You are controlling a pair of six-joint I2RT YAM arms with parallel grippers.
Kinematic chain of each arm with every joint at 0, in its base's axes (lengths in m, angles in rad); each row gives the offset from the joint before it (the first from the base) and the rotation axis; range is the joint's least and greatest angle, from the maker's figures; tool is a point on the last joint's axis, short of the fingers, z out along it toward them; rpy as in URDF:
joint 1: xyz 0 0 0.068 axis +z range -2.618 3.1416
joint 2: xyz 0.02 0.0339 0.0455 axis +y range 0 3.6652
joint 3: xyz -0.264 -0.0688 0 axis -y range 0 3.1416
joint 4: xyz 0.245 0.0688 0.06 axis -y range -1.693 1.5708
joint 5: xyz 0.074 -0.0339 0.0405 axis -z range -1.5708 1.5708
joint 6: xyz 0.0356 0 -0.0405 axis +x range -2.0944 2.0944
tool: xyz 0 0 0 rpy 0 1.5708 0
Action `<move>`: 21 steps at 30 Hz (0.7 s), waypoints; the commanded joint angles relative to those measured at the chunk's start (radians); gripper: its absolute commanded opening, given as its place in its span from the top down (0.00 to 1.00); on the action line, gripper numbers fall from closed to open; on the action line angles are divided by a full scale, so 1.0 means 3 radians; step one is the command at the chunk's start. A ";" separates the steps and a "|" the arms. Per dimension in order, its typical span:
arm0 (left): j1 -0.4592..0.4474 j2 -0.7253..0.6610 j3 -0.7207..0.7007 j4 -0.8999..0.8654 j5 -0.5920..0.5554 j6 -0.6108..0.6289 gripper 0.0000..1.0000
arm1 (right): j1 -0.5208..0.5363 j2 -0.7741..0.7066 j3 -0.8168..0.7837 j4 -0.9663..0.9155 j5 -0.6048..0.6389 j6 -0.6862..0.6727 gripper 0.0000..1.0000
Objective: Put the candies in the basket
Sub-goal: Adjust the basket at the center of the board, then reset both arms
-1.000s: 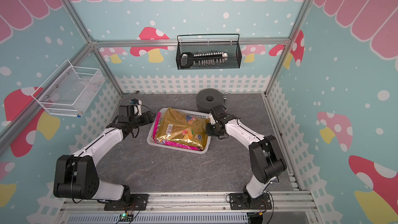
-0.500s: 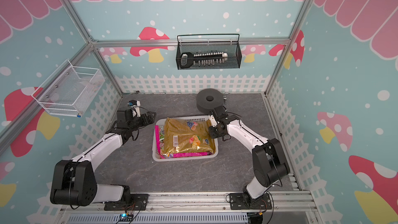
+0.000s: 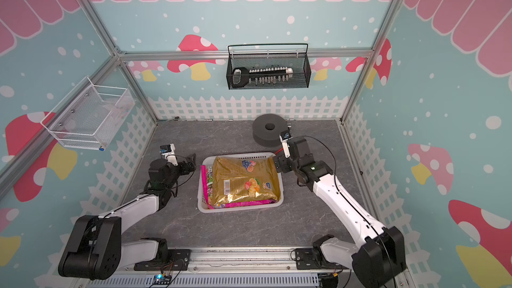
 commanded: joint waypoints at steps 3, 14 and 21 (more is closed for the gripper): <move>-0.0014 0.0092 -0.0178 0.0759 -0.0082 0.0220 0.01 | -0.0246 -0.0578 -0.0916 0.1693 0.0477 0.0048 0.01; 0.0116 0.0592 -0.0427 0.1754 0.0293 0.0507 0.01 | -0.1039 -0.0080 -0.2355 0.4192 0.0255 -0.0193 0.01; 0.0124 0.0808 -0.0742 0.2479 0.0334 0.0515 0.01 | -0.1295 0.0769 -0.2269 0.4686 -0.0128 -0.0406 0.01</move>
